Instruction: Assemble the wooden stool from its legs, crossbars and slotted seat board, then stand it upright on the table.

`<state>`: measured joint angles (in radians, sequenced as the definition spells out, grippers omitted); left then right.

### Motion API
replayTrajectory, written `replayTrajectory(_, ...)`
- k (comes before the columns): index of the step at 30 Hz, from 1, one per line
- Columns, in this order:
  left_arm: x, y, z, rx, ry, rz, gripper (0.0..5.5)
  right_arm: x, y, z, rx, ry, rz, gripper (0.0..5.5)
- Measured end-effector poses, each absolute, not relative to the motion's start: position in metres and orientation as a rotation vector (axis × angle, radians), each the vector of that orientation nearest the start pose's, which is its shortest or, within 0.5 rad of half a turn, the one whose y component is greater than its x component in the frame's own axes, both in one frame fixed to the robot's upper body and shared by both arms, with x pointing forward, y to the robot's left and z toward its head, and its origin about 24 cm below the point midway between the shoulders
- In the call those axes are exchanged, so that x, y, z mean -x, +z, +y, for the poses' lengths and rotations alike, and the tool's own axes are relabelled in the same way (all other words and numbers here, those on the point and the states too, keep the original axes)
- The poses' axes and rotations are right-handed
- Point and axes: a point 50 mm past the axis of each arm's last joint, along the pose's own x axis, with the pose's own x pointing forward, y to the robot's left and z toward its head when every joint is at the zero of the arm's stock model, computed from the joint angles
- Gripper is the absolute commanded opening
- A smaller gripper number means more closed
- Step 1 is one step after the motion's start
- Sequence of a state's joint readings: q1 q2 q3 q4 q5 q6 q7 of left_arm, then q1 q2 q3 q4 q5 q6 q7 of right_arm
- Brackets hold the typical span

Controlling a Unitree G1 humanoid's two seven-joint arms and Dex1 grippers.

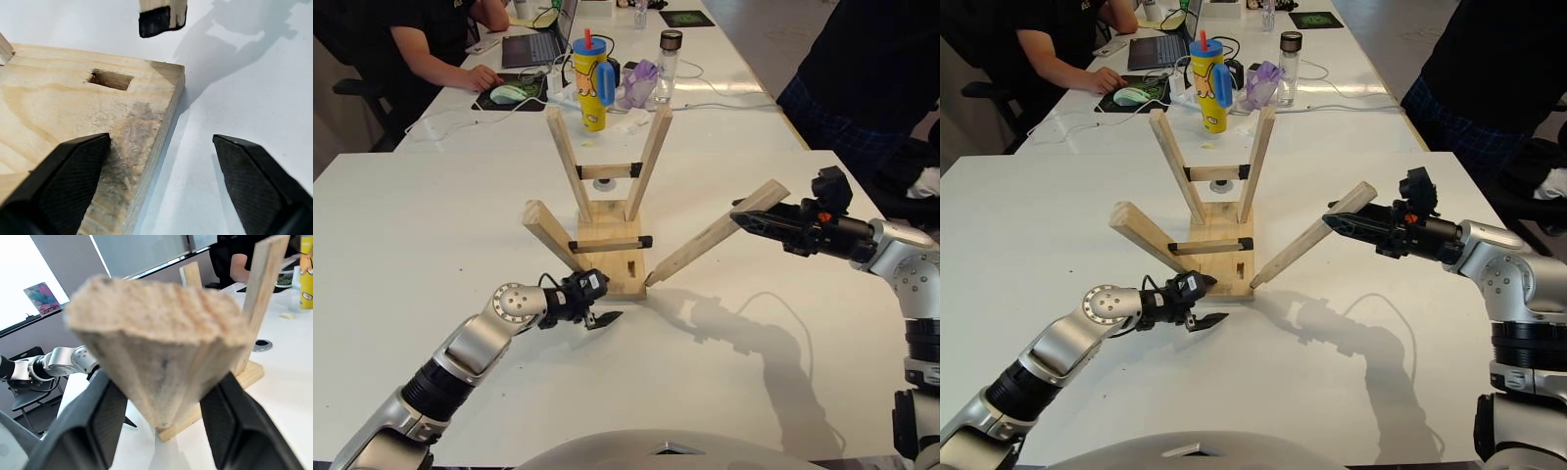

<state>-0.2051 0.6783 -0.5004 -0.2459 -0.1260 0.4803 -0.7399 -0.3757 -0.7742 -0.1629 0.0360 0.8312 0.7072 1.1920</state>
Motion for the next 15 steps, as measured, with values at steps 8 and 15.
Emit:
replayTrajectory(8, -0.230, 0.061, 0.148, -0.678, -1.182, 0.523, 3.90, -0.274, 0.160, -0.211, -0.158, 1.294, 0.135, 2.05)
replayTrajectory(15, -0.231, 0.061, 0.147, -0.688, -1.185, 0.521, 3.90, -0.278, 0.166, -0.201, -0.146, 1.340, 0.092, 2.05)
